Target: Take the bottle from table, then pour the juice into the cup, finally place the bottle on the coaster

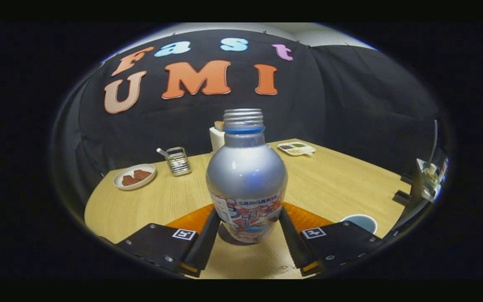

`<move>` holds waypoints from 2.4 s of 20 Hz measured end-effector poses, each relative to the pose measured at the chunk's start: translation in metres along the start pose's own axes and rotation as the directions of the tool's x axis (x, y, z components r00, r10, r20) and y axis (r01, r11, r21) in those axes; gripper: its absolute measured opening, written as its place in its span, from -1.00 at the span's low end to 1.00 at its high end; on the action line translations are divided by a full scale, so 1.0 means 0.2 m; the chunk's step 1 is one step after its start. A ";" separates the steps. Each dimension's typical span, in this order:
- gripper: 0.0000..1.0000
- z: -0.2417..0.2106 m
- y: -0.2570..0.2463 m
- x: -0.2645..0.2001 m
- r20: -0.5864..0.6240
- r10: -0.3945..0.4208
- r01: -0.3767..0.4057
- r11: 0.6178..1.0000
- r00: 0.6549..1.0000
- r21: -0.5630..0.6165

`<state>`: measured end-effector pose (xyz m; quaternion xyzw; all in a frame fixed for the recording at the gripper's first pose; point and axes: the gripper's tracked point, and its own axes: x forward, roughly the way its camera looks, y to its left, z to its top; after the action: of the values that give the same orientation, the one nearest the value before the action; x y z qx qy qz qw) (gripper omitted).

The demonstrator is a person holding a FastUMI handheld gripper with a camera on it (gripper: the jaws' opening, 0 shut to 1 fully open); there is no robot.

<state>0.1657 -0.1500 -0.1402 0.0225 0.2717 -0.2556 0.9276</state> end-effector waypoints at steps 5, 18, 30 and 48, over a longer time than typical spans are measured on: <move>0.53 -0.08 0.02 0.14 -0.023 -0.023 0.020 0.993 0.999 -0.116; 0.56 -0.19 0.10 0.19 -0.068 0.057 -0.056 0.998 0.996 0.016; 0.96 -0.25 0.07 0.07 -0.085 0.104 -0.101 0.994 0.991 0.040; 0.94 0.03 0.37 -1.11 0.224 0.352 -0.350 0.935 0.909 -0.053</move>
<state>0.0447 0.0168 -0.0266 0.0356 0.1554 -0.0840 0.9836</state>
